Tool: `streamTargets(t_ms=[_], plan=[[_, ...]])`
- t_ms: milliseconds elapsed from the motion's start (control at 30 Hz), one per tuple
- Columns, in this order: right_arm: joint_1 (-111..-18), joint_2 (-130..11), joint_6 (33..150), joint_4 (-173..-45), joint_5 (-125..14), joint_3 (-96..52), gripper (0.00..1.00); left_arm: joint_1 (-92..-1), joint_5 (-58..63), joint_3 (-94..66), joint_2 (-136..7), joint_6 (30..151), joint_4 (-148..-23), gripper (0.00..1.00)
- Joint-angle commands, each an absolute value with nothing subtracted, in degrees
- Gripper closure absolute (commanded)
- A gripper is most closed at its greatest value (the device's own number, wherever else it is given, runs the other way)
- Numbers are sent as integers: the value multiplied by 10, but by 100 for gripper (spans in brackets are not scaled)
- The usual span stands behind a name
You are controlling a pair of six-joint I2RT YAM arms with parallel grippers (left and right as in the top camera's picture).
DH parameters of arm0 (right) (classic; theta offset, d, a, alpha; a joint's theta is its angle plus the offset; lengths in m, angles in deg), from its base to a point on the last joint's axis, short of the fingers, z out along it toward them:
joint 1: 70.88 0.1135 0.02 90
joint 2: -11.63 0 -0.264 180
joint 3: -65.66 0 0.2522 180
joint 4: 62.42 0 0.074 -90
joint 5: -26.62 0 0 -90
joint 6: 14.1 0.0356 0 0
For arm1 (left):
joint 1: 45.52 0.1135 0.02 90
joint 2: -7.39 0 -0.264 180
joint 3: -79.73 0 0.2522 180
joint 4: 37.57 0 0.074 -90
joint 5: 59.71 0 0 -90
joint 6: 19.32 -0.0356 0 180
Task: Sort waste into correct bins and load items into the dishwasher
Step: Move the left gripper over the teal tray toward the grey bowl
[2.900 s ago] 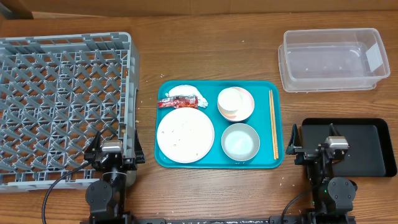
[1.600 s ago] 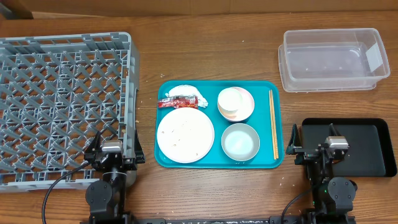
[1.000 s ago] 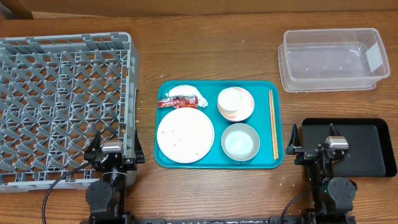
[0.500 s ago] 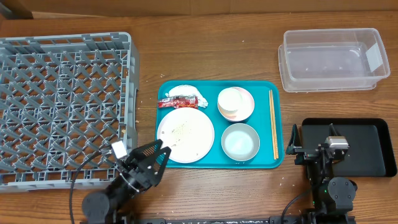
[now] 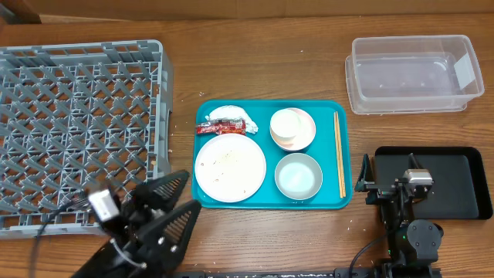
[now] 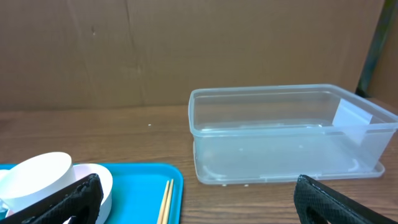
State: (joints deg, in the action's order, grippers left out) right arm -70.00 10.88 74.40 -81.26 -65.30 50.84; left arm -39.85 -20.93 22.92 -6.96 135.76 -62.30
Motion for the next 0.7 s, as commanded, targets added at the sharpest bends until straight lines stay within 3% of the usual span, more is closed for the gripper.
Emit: streamTargets(t_ms=[0, 133, 267, 400, 667], plan=[[-696, 115, 741, -808, -657, 514, 0, -395, -228, 6, -214, 1036, -859, 0], [-696, 115, 741, -808, -657, 514, 0, -395, -119, -209, -359, 885, -1199, 0], [-696, 115, 741, -808, -657, 514, 0, -395, 36, -342, -463, 865, -1407, 0], [-696, 115, 741, -808, -657, 514, 0, -395, 52, -369, -490, 865, -1463, 0], [-696, 115, 741, -808, -657, 514, 0, -395, 30, -369, -484, 863, -1456, 0]])
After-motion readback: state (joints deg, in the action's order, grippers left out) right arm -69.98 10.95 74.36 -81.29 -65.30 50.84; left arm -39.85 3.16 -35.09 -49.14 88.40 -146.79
